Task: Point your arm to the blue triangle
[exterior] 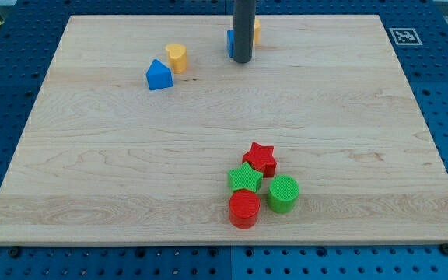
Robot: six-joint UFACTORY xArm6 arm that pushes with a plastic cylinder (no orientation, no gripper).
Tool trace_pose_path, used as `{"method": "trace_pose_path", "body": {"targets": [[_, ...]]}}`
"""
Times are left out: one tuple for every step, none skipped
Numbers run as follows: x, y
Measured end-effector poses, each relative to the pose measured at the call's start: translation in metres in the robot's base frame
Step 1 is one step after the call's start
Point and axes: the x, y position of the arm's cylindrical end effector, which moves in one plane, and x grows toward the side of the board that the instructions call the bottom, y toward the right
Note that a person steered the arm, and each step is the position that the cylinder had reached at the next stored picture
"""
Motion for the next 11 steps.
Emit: {"method": "trace_pose_path", "body": {"targets": [[-0.011,0.000],[-0.025,0.000],[-0.029,0.000],[0.038,0.000],[0.092,-0.029],[0.114,-0.093],[0.111,-0.179],[0.075,-0.190],[0.061,-0.180],[0.052,-0.168],[0.032,-0.161]]}}
